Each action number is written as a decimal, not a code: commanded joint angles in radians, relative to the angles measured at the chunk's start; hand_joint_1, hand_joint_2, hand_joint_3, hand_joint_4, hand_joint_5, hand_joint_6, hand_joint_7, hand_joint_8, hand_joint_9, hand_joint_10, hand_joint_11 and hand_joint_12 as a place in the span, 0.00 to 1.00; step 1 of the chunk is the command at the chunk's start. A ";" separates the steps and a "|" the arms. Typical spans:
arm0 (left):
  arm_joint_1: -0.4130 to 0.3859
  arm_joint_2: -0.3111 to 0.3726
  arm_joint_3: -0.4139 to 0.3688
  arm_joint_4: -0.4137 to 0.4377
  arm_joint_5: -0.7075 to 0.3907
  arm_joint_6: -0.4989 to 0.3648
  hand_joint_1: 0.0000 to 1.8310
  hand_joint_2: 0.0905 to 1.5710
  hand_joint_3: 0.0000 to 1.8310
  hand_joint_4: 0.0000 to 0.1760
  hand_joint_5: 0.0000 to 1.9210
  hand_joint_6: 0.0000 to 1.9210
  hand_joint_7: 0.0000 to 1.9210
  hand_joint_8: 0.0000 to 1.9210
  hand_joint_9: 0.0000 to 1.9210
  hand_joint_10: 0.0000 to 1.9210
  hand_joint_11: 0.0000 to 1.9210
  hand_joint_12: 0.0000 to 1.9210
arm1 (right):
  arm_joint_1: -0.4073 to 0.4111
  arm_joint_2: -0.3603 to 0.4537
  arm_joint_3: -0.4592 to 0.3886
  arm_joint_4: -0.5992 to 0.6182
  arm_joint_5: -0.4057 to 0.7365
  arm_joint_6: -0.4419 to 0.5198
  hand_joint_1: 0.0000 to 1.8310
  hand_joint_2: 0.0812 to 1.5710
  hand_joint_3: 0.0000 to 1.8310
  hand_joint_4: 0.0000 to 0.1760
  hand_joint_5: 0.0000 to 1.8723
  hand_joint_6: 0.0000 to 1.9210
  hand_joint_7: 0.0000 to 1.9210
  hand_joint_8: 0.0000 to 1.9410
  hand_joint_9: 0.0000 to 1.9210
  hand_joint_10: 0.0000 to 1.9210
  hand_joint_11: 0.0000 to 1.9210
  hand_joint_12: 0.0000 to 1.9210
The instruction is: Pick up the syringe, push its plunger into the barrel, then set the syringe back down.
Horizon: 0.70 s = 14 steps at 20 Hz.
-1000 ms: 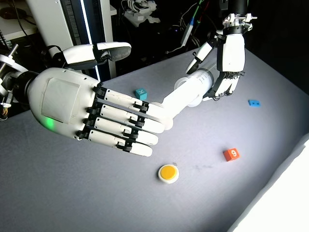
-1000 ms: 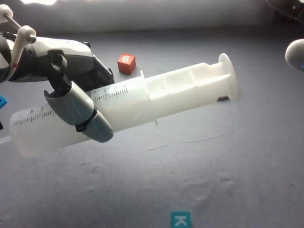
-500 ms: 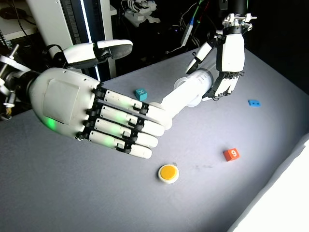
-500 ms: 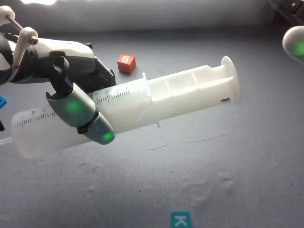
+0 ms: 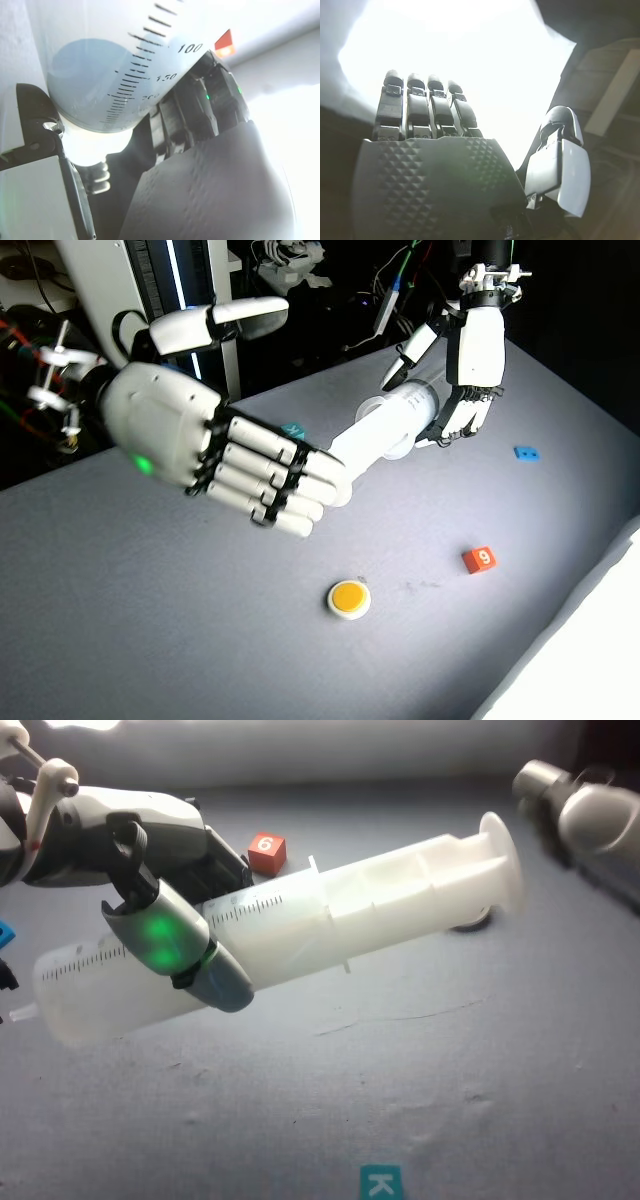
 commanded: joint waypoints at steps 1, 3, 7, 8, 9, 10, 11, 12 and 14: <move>-0.021 -0.005 0.000 -0.004 -0.087 -0.010 0.74 0.75 0.00 0.00 0.40 0.68 0.45 0.55 0.38 0.78 0.18 0.88 | 0.016 -0.001 -0.002 -0.009 0.091 0.008 0.00 0.57 0.00 0.00 0.00 0.00 0.00 0.00 0.00 0.00 0.00 0.00; -0.033 -0.008 0.000 -0.006 -0.088 -0.010 0.74 0.75 0.00 0.00 0.39 0.69 0.45 0.57 0.38 0.78 0.18 0.88 | 0.040 -0.027 -0.001 0.025 0.064 -0.018 0.00 0.57 0.00 0.00 0.00 0.00 0.00 0.00 0.00 0.00 0.00 0.00; -0.037 -0.009 0.000 -0.008 -0.088 -0.010 0.73 0.76 0.00 0.00 0.38 0.71 0.42 0.60 0.38 0.79 0.18 0.90 | 0.070 -0.077 0.002 0.034 0.049 -0.033 0.00 0.57 0.00 0.00 0.00 0.00 0.00 0.00 0.00 0.00 0.00 0.00; -0.037 -0.009 -0.001 -0.008 -0.088 -0.010 0.73 0.76 0.00 0.00 0.37 0.72 0.42 0.61 0.38 0.80 0.17 0.90 | 0.073 -0.086 0.001 0.036 0.043 -0.034 0.00 0.57 0.00 0.00 0.00 0.00 0.00 0.00 0.00 0.00 0.00 0.00; -0.037 -0.009 -0.003 -0.008 -0.088 -0.010 0.73 0.76 0.00 0.00 0.37 0.71 0.42 0.61 0.38 0.80 0.17 0.91 | 0.078 -0.096 -0.002 0.043 0.035 -0.038 0.00 0.57 0.00 0.00 0.00 0.00 0.00 0.00 0.00 0.00 0.00 0.00; -0.037 -0.009 -0.003 -0.008 -0.088 -0.010 0.73 0.76 0.00 0.00 0.37 0.71 0.42 0.61 0.38 0.80 0.17 0.91 | 0.086 -0.105 -0.005 0.056 0.022 -0.046 0.00 0.57 0.00 0.00 0.00 0.00 0.00 0.00 0.00 0.00 0.00 0.00; -0.037 -0.009 -0.004 -0.008 -0.088 -0.010 0.73 0.76 0.00 0.00 0.36 0.72 0.42 0.62 0.38 0.80 0.16 0.91 | 0.097 -0.114 -0.009 0.072 0.007 -0.050 0.00 0.56 0.00 0.00 0.00 0.00 0.00 0.00 0.00 0.00 0.00 0.00; -0.037 -0.008 -0.004 -0.008 -0.087 -0.010 0.73 0.76 0.00 0.00 0.36 0.72 0.42 0.62 0.38 0.80 0.16 0.91 | 0.108 -0.124 -0.015 0.081 -0.001 -0.052 0.00 0.56 0.00 0.00 0.00 0.00 0.00 0.00 0.00 0.00 0.00 0.00; -0.037 -0.008 -0.006 -0.008 -0.086 -0.010 0.73 0.77 0.00 0.00 0.35 0.73 0.40 0.64 0.37 0.81 0.15 0.92 | 0.118 -0.146 -0.031 0.081 -0.002 -0.060 0.00 0.56 0.00 0.00 0.00 0.00 0.00 0.00 0.00 0.00 0.00 0.00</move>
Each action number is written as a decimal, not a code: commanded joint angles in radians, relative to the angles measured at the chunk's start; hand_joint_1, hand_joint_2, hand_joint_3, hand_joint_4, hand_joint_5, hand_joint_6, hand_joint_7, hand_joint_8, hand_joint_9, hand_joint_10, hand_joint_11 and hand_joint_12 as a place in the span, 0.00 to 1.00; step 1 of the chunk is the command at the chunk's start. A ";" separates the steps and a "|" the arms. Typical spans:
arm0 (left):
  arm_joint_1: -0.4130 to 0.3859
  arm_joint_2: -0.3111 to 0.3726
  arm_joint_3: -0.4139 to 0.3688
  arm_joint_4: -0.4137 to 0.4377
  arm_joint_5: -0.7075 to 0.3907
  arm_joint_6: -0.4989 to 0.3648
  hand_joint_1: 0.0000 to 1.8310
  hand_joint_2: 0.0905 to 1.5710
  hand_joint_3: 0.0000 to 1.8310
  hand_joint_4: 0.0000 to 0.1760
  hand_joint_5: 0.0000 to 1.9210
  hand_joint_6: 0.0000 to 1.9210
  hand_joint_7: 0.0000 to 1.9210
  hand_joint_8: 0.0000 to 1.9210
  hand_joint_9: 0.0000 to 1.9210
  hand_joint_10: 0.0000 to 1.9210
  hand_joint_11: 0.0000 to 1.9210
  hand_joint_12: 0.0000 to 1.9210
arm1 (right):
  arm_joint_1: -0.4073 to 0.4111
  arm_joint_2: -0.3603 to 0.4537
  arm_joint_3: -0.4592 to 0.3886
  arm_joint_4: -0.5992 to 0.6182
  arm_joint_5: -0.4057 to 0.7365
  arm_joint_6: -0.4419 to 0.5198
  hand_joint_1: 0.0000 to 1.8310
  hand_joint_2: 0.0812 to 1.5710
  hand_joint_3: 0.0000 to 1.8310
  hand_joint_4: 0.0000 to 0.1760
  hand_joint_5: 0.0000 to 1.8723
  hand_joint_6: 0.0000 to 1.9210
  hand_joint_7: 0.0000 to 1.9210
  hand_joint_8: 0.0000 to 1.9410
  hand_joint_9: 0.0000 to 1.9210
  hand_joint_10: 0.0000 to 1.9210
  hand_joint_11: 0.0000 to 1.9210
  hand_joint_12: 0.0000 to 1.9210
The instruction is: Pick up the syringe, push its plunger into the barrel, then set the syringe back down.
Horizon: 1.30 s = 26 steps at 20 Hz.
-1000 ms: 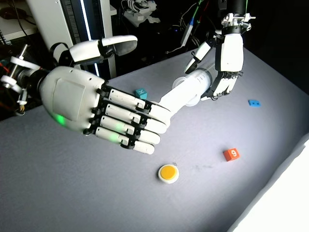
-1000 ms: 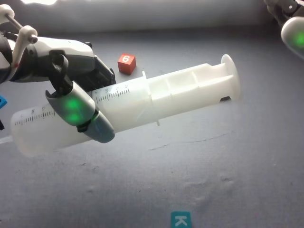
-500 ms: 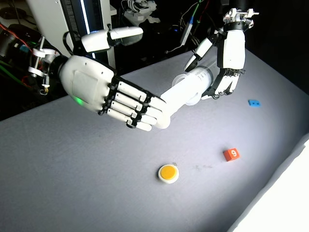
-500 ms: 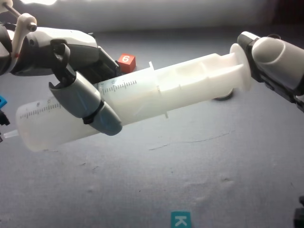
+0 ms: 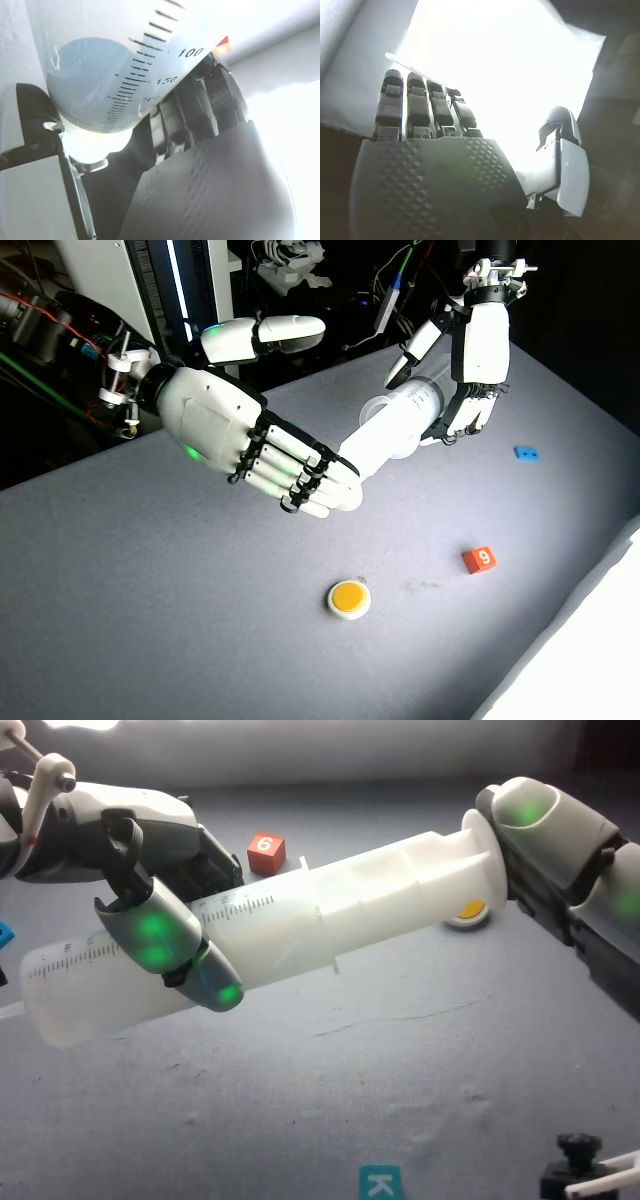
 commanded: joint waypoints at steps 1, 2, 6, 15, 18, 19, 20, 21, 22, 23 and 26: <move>-0.019 -0.003 -0.007 -0.010 -0.133 -0.020 0.73 0.77 0.00 0.00 0.35 0.73 0.40 0.64 0.37 0.81 0.15 0.92 | 0.016 -0.019 -0.025 -0.119 0.045 -0.006 0.00 0.56 0.00 0.00 0.00 0.00 0.00 0.00 0.00 0.00 0.00 0.00; -0.019 -0.003 -0.007 -0.010 -0.133 -0.020 0.73 0.77 0.00 0.00 0.36 0.72 0.40 0.63 0.37 0.81 0.15 0.92 | 0.017 -0.030 -0.033 -0.119 0.045 -0.014 0.00 0.56 0.00 0.00 0.00 0.00 0.00 0.00 0.00 0.00 0.00 0.00; -0.018 -0.003 -0.009 -0.006 -0.124 -0.020 0.73 0.77 0.00 0.00 0.36 0.73 0.40 0.63 0.38 0.80 0.17 0.91 | 0.018 -0.083 -0.050 -0.119 0.037 -0.041 0.00 0.56 0.00 0.00 0.00 0.00 0.00 0.00 0.00 0.00 0.00 0.00; -0.018 -0.003 -0.013 -0.003 -0.124 -0.020 0.73 0.76 0.00 0.00 0.37 0.71 0.41 0.62 0.37 0.80 0.16 0.90 | 0.039 -0.223 -0.050 -0.117 -0.008 -0.083 0.00 0.56 0.00 0.00 0.00 0.00 0.00 0.00 0.00 0.00 0.00 0.00; -0.018 -0.003 -0.013 -0.003 -0.124 -0.020 0.73 0.76 0.00 0.00 0.38 0.69 0.43 0.61 0.37 0.79 0.18 0.89 | 0.041 -0.294 -0.050 -0.115 -0.019 -0.121 0.00 0.56 0.00 0.00 0.00 0.00 0.00 0.00 0.00 0.00 0.00 0.00; -0.018 -0.003 -0.013 -0.003 -0.124 -0.020 0.73 0.76 0.00 0.00 0.38 0.71 0.42 0.61 0.37 0.80 0.17 0.90 | 0.043 -0.310 -0.050 -0.114 -0.020 -0.127 0.00 0.56 0.00 0.00 0.00 0.00 0.00 0.00 0.00 0.00 0.00 0.00; -0.015 -0.003 -0.011 -0.003 -0.124 -0.020 0.73 0.76 0.00 0.00 0.37 0.72 0.42 0.62 0.37 0.80 0.18 0.91 | 0.051 -0.337 -0.050 -0.110 -0.021 -0.132 0.00 0.56 0.00 0.00 0.00 0.00 0.00 0.00 0.00 0.00 0.00 0.00; -0.013 -0.002 -0.010 -0.003 -0.124 -0.020 0.73 0.77 0.00 0.00 0.36 0.73 0.40 0.64 0.36 0.81 0.17 0.92 | 0.056 -0.347 -0.050 -0.109 -0.021 -0.134 0.00 0.56 0.00 0.00 0.00 0.00 0.00 0.00 0.00 0.00 0.00 0.00; -0.012 -0.002 -0.010 -0.003 -0.124 -0.020 0.73 0.78 0.00 0.00 0.35 0.76 0.38 0.66 0.35 0.83 0.16 0.93 | 0.064 -0.367 -0.050 -0.107 -0.022 -0.138 0.00 0.56 0.00 0.00 0.00 0.00 0.00 0.00 0.00 0.00 0.00 0.00; -0.012 -0.003 -0.010 -0.003 -0.125 -0.020 0.73 0.78 0.00 0.00 0.36 0.74 0.39 0.66 0.36 0.82 0.17 0.92 | 0.071 -0.380 -0.050 -0.106 -0.027 -0.138 0.00 0.56 0.00 0.00 0.00 0.00 0.00 0.00 0.00 0.00 0.00 0.00; -0.011 -0.003 -0.010 -0.003 -0.124 -0.020 0.73 0.78 0.00 0.00 0.36 0.74 0.38 0.67 0.35 0.83 0.16 0.92 | 0.087 -0.410 -0.050 -0.098 -0.061 -0.138 0.00 0.57 0.00 0.00 0.00 0.00 0.00 0.00 0.00 0.00 0.00 0.00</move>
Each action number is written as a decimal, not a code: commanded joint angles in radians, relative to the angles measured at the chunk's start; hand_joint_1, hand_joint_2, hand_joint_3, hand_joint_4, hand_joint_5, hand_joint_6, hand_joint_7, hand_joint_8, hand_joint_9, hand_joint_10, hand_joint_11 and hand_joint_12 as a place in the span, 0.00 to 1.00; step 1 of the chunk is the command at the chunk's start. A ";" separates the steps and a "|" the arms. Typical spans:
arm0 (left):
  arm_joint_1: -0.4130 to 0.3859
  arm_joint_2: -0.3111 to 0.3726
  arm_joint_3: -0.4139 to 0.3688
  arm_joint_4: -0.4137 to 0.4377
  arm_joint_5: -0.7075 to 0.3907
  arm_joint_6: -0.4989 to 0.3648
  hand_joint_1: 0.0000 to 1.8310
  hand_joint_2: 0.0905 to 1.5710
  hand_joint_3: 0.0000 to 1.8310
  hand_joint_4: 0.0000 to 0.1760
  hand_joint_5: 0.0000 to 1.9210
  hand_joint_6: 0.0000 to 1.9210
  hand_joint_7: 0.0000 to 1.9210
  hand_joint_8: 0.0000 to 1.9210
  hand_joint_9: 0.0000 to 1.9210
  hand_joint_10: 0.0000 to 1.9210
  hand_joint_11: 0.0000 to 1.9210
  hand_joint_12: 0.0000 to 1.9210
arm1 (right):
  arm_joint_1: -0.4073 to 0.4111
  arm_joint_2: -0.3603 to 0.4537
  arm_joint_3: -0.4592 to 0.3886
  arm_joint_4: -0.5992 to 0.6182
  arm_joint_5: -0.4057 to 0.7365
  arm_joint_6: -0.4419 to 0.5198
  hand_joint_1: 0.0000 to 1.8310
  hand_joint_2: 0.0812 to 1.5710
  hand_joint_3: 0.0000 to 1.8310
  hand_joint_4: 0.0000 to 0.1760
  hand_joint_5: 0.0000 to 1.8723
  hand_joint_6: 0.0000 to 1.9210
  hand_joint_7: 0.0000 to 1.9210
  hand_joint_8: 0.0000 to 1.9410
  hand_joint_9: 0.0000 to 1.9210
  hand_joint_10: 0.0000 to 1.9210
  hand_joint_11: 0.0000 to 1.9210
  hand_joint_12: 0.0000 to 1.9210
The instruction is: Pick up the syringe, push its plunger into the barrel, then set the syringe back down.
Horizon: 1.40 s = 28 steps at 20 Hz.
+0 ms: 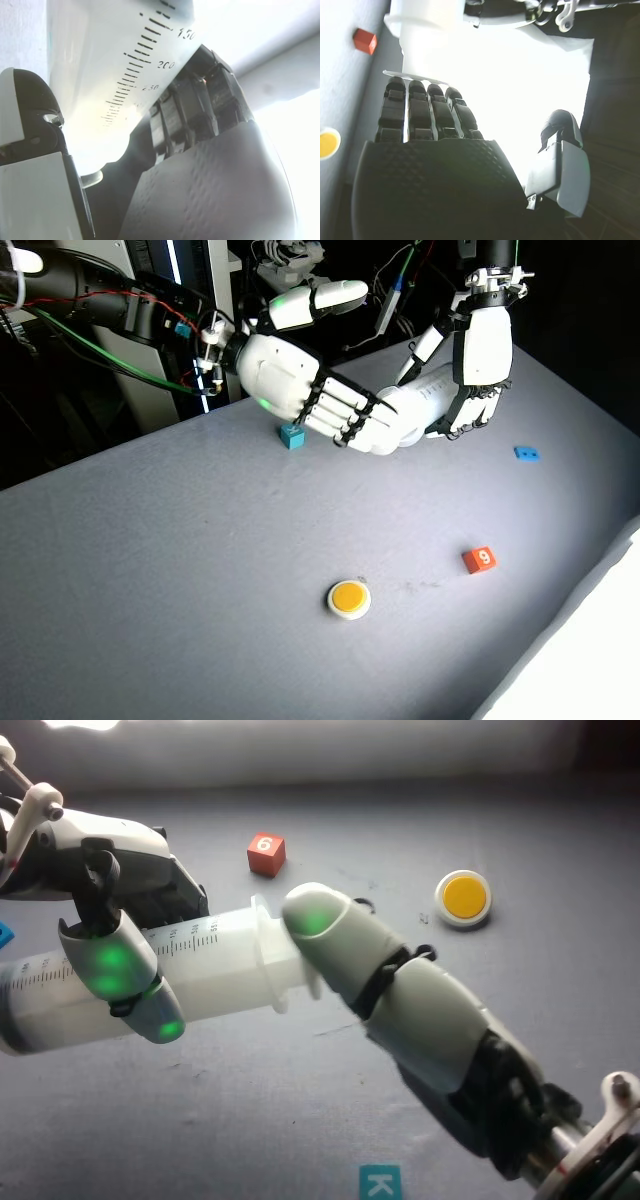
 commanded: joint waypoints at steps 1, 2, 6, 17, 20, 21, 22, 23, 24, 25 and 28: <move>-0.017 -0.011 -0.009 -0.026 -0.206 -0.065 0.73 0.77 0.00 0.00 0.36 0.73 0.39 0.66 0.36 0.82 0.17 0.92 | 0.024 -0.032 -0.027 -0.216 -0.153 0.014 0.00 0.57 0.00 0.00 0.00 0.00 0.00 0.00 0.00 0.00 0.00 0.00; -0.017 -0.011 -0.010 -0.026 -0.205 -0.065 0.73 0.77 0.00 0.00 0.38 0.71 0.40 0.64 0.37 0.80 0.18 0.91 | 0.029 -0.036 -0.027 -0.216 -0.169 0.014 0.00 0.56 0.00 0.00 0.00 0.00 0.00 0.00 0.00 0.00 0.00 0.00; -0.017 -0.010 -0.010 -0.023 -0.204 -0.065 0.73 0.78 0.00 0.00 0.34 0.76 0.38 0.66 0.35 0.83 0.15 0.92 | 0.040 -0.057 -0.027 -0.205 -0.185 0.016 0.00 0.57 0.00 0.00 0.00 0.00 0.00 0.00 0.00 0.00 0.00 0.00; -0.012 -0.010 -0.010 0.002 -0.203 -0.065 0.73 0.78 0.00 0.00 0.34 0.76 0.39 0.67 0.35 0.83 0.16 0.94 | 0.056 0.166 -0.032 -0.205 -0.043 0.013 0.00 0.57 0.00 0.00 0.00 0.00 0.00 0.00 0.00 0.00 0.00 0.00; -0.007 -0.010 -0.010 0.013 -0.197 -0.065 0.73 0.78 0.00 0.00 0.34 0.75 0.38 0.67 0.35 0.84 0.15 0.95 | 0.088 0.275 -0.031 -0.206 -0.069 0.026 0.00 0.57 0.00 0.00 0.00 0.00 0.00 0.00 0.00 0.00 0.00 0.00; -0.002 -0.010 -0.011 0.024 -0.197 -0.065 0.73 0.78 0.00 0.00 0.35 0.75 0.38 0.65 0.36 0.83 0.16 0.94 | 0.097 0.315 -0.030 -0.222 -0.089 0.029 0.00 0.57 0.00 0.00 0.00 0.00 0.00 0.00 0.00 0.00 0.00 0.00; 0.003 -0.010 -0.011 0.031 -0.197 -0.065 0.73 0.78 0.00 0.00 0.34 0.76 0.38 0.66 0.36 0.82 0.17 0.92 | 0.100 0.349 -0.025 -0.260 -0.090 0.035 0.00 0.57 0.00 0.00 0.00 0.00 0.00 0.00 0.00 0.00 0.00 0.00; 0.005 -0.009 -0.012 0.032 -0.197 -0.065 0.73 0.77 0.00 0.00 0.35 0.75 0.39 0.64 0.37 0.81 0.17 0.91 | 0.098 0.379 -0.013 -0.313 -0.081 0.034 0.00 0.58 0.00 0.00 0.00 0.00 0.00 0.00 0.00 0.00 0.00 0.00; 0.008 -0.009 -0.012 0.035 -0.197 -0.065 0.73 0.77 0.00 0.00 0.36 0.74 0.40 0.64 0.36 0.81 0.18 0.90 | 0.096 0.394 -0.006 -0.340 -0.068 0.035 0.00 0.57 0.00 0.00 0.00 0.00 0.00 0.00 0.00 0.00 0.00 0.00; 0.015 -0.010 -0.011 0.046 -0.197 -0.065 0.73 0.77 0.00 0.00 0.36 0.74 0.40 0.64 0.37 0.80 0.18 0.91 | 0.089 0.418 0.008 -0.383 -0.070 0.035 0.00 0.57 0.00 0.00 0.00 0.00 0.00 0.00 0.00 0.00 0.00 0.00; 0.041 -0.026 -0.001 0.075 -0.197 -0.065 0.73 0.77 0.00 0.00 0.36 0.73 0.40 0.64 0.37 0.80 0.17 0.92 | 0.058 0.476 0.032 -0.456 -0.086 0.044 0.00 0.57 0.00 0.00 0.00 0.00 0.00 0.00 0.00 0.00 0.00 0.00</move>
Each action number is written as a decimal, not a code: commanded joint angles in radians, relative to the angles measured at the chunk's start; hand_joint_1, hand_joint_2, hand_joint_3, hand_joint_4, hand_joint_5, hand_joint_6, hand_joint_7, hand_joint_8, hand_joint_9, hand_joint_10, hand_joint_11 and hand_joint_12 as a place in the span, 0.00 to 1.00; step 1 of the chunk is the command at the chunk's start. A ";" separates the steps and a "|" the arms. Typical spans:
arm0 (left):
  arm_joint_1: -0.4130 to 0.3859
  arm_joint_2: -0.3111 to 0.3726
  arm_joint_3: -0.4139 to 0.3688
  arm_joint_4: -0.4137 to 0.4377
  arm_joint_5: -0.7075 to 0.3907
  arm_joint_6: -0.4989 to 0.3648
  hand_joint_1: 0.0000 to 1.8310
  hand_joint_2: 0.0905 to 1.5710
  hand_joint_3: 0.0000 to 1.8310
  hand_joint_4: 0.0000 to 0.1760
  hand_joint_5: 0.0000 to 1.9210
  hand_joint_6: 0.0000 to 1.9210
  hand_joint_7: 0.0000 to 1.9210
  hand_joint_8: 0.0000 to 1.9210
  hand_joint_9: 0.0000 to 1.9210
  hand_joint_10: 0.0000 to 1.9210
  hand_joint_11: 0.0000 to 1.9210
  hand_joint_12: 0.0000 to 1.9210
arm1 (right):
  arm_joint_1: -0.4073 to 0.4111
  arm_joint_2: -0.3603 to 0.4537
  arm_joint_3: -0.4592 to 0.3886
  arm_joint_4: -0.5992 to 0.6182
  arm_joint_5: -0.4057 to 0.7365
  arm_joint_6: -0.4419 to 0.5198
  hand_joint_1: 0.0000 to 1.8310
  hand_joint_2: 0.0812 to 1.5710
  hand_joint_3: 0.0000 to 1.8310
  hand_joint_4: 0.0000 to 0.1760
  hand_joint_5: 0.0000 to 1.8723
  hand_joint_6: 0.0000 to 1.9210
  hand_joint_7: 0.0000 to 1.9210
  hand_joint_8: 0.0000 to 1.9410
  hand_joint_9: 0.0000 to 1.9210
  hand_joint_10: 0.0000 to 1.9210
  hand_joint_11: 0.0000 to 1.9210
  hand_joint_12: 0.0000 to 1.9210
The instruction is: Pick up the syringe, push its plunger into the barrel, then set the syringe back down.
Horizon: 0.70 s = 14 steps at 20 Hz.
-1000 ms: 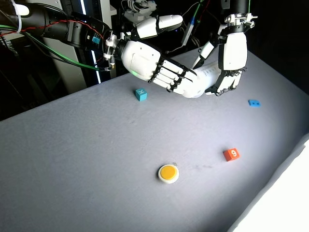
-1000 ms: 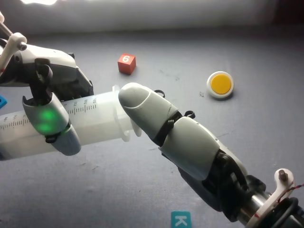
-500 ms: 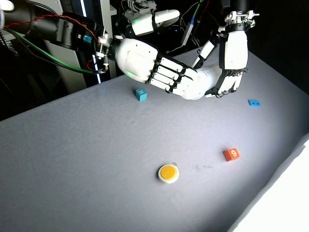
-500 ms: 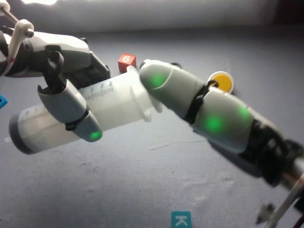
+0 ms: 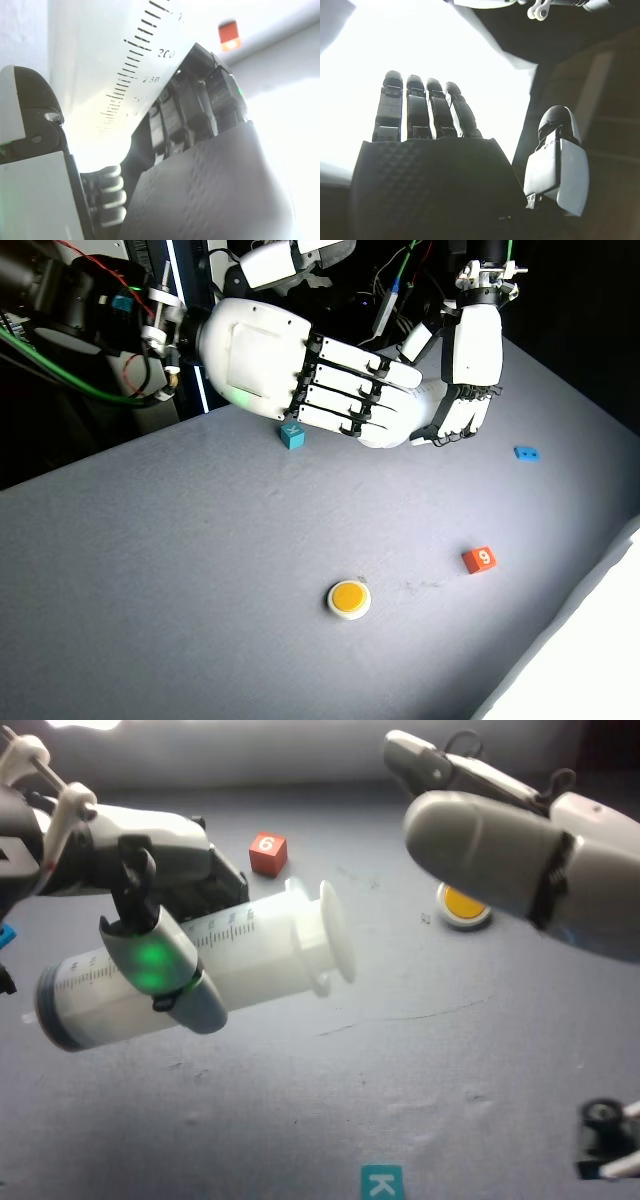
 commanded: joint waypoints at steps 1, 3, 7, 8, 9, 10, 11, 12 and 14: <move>-0.003 -0.006 0.001 0.030 -0.078 -0.006 0.73 0.76 0.00 0.00 0.37 0.72 0.42 0.61 0.38 0.79 0.19 0.91 | -0.002 0.021 0.007 -0.057 0.091 0.016 0.00 0.57 0.00 0.00 0.00 0.00 0.00 0.00 0.00 0.00 0.00 0.00; 0.029 -0.021 0.008 0.071 -0.083 -0.006 0.73 0.78 0.00 0.00 0.35 0.76 0.39 0.65 0.36 0.82 0.17 0.92 | -0.024 0.059 0.030 -0.120 0.091 0.021 0.00 0.57 0.00 0.00 0.00 0.00 0.00 0.00 0.00 0.00 0.00 0.00; 0.086 -0.065 0.041 0.139 -0.090 -0.006 0.73 0.76 0.00 0.00 0.37 0.72 0.42 0.62 0.38 0.79 0.18 0.91 | -0.071 0.089 0.083 -0.183 0.090 0.016 0.00 0.57 0.00 0.00 0.00 0.00 0.00 0.00 0.00 0.00 0.00 0.00; 0.097 -0.078 0.050 0.141 -0.092 -0.006 0.73 0.75 0.00 0.00 0.38 0.70 0.43 0.60 0.38 0.79 0.19 0.91 | -0.082 0.087 0.090 -0.193 0.087 0.010 0.00 0.57 0.00 0.00 0.00 0.00 0.00 0.00 0.00 0.00 0.00 0.00; 0.114 -0.097 0.064 0.155 -0.092 -0.006 0.73 0.77 0.00 0.00 0.36 0.72 0.40 0.64 0.37 0.82 0.17 0.92 | -0.095 0.081 0.090 -0.195 0.085 0.009 0.00 0.57 0.00 0.00 0.00 0.00 0.00 0.00 0.00 0.00 0.00 0.00; 0.126 -0.107 0.073 0.164 -0.092 -0.006 0.73 0.77 0.00 0.00 0.36 0.74 0.40 0.64 0.36 0.82 0.17 0.92 | -0.098 0.076 0.090 -0.197 0.084 0.008 0.00 0.57 0.00 0.00 0.00 0.00 0.00 0.00 0.00 0.00 0.00 0.00; 0.141 -0.120 0.085 0.167 -0.092 -0.006 0.73 0.77 0.00 0.00 0.36 0.74 0.40 0.63 0.37 0.81 0.18 0.92 | -0.097 0.070 0.090 -0.203 0.084 0.008 0.00 0.57 0.00 0.00 0.00 0.00 0.00 0.00 0.00 0.00 0.00 0.00; 0.151 -0.129 0.093 0.168 -0.092 -0.006 0.73 0.76 0.00 0.00 0.37 0.72 0.42 0.61 0.37 0.80 0.19 0.91 | -0.096 0.067 0.090 -0.208 0.085 0.008 0.00 0.57 0.00 0.00 0.00 0.00 0.00 0.00 0.00 0.00 0.00 0.00; 0.168 -0.150 0.119 0.173 -0.086 -0.006 0.73 0.76 0.00 0.00 0.38 0.70 0.43 0.60 0.37 0.80 0.18 0.92 | -0.096 0.060 0.089 -0.214 0.090 0.007 0.00 0.58 0.00 0.00 0.00 0.00 0.00 0.00 0.00 0.00 0.00 0.00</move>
